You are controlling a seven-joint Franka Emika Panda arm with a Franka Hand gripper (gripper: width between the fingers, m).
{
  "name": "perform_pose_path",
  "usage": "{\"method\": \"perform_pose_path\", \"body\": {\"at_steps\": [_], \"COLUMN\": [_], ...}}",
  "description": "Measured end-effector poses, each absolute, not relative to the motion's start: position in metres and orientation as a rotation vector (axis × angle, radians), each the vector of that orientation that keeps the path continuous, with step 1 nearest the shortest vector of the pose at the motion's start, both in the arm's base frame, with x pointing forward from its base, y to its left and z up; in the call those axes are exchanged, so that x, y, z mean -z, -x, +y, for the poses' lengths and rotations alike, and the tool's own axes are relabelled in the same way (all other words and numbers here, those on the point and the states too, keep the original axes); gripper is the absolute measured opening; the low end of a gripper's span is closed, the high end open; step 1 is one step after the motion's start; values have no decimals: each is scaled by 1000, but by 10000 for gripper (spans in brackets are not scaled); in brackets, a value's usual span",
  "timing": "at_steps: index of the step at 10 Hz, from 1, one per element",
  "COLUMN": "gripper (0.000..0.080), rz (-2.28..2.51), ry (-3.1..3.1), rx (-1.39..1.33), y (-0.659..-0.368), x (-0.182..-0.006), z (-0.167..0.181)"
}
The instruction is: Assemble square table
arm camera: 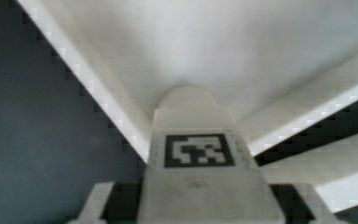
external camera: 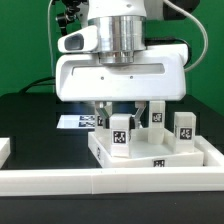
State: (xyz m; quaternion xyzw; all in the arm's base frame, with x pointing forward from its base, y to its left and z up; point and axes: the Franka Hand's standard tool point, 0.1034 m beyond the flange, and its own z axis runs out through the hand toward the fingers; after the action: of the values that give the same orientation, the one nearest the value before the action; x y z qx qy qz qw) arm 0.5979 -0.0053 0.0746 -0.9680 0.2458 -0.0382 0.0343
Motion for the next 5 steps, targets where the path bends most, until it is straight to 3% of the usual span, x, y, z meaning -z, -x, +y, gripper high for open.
{"method": "perform_pose_path", "body": {"at_steps": [5], "gripper": [290], "rz": [1496], "ry": [2656], "rx": [77], "y": [-597], "x": [-74], "z": [-2]}}
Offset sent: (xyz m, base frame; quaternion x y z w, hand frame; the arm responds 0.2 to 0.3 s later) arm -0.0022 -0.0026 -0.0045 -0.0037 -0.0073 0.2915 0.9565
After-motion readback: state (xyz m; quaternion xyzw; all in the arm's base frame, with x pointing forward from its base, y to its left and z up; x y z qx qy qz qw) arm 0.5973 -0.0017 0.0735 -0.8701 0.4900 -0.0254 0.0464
